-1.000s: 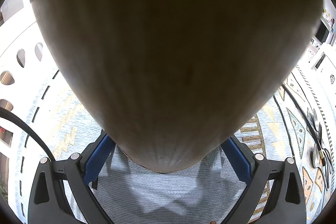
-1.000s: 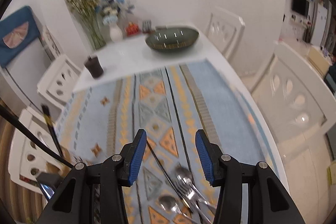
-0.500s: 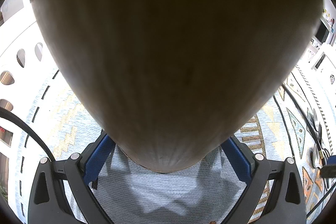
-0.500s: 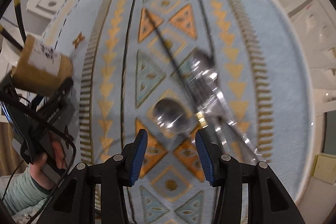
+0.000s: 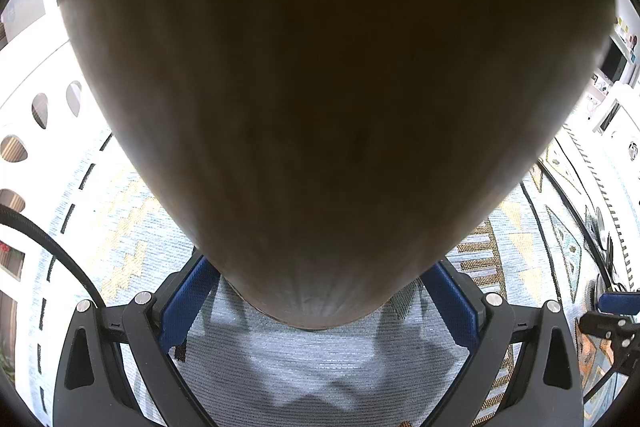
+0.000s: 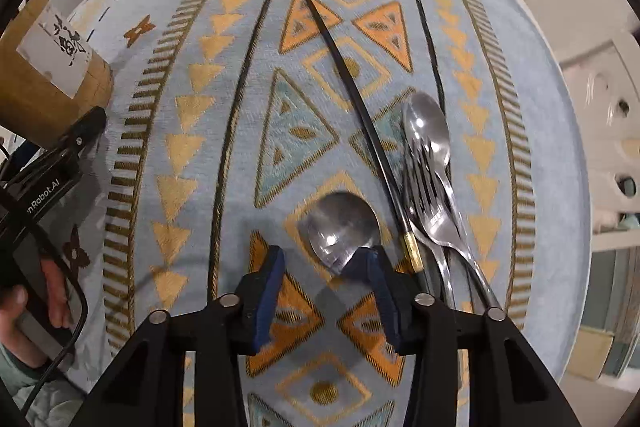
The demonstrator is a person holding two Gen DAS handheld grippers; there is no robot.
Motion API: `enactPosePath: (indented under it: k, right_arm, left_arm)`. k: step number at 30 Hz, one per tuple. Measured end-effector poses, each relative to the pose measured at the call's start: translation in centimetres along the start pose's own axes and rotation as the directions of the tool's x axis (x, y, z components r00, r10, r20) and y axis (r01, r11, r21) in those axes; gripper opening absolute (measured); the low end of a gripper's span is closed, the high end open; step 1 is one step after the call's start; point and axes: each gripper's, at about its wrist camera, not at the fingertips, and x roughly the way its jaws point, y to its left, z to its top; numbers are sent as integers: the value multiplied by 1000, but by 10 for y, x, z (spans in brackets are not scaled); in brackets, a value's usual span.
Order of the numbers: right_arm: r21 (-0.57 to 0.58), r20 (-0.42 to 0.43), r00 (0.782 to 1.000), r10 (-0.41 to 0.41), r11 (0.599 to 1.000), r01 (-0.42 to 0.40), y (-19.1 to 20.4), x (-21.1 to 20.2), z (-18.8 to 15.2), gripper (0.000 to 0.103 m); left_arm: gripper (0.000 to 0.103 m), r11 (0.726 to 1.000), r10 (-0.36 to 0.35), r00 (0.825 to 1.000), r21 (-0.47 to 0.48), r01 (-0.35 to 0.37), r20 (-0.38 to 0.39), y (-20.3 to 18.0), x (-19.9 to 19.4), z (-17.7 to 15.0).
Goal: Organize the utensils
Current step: 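Close the right gripper on a black chopstick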
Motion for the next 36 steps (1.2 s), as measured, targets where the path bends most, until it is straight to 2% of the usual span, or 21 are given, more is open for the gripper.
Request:
enactPosePath:
  k: [3, 4, 5, 10, 14, 18, 24, 28, 32, 35, 36]
  right_arm:
    - [-4, 6, 1000, 20, 1000, -20, 2, -1, 5, 25]
    - [0, 6, 1000, 23, 1000, -23, 3, -2, 11, 17]
    - [11, 1, 999, 43, 999, -43, -1, -2, 13, 13]
    - [168, 6, 977, 212, 963, -210, -41, -12, 27, 6]
    - [237, 19, 964, 267, 935, -264, -64, -17, 31, 5]
    - [230, 8, 968, 251, 942, -246, -70, -13, 36, 5]
    - [166, -37, 981, 191, 969, -182, -55, -2, 43, 5]
    - [91, -105, 985, 138, 988, -128, -45, 10, 43, 5]
    - [48, -111, 991, 81, 996, -76, -38, 16, 45, 6]
    - [71, -116, 988, 104, 993, -96, -40, 15, 47, 6]
    - [99, -116, 983, 145, 986, -134, -42, 14, 48, 6]
  left_arm:
    - [100, 1000, 0, 1000, 0, 0, 0, -1, 1, 0]
    - [100, 1000, 0, 1000, 0, 0, 0, 0, 0, 0]
    - [100, 1000, 0, 1000, 0, 0, 0, -1, 1, 0]
    - [100, 1000, 0, 1000, 0, 0, 0, -1, 1, 0]
    - [100, 1000, 0, 1000, 0, 0, 0, 0, 0, 0]
    - [100, 1000, 0, 1000, 0, 0, 0, 0, 0, 0]
    - [100, 1000, 0, 1000, 0, 0, 0, 0, 0, 0]
    - [100, 1000, 0, 1000, 0, 0, 0, 0, 0, 0]
    - [100, 1000, 0, 1000, -1, 0, 0, 0, 1, 0]
    - [100, 1000, 0, 1000, -1, 0, 0, 0, 0, 0]
    - [100, 1000, 0, 1000, -1, 0, 0, 0, 0, 0]
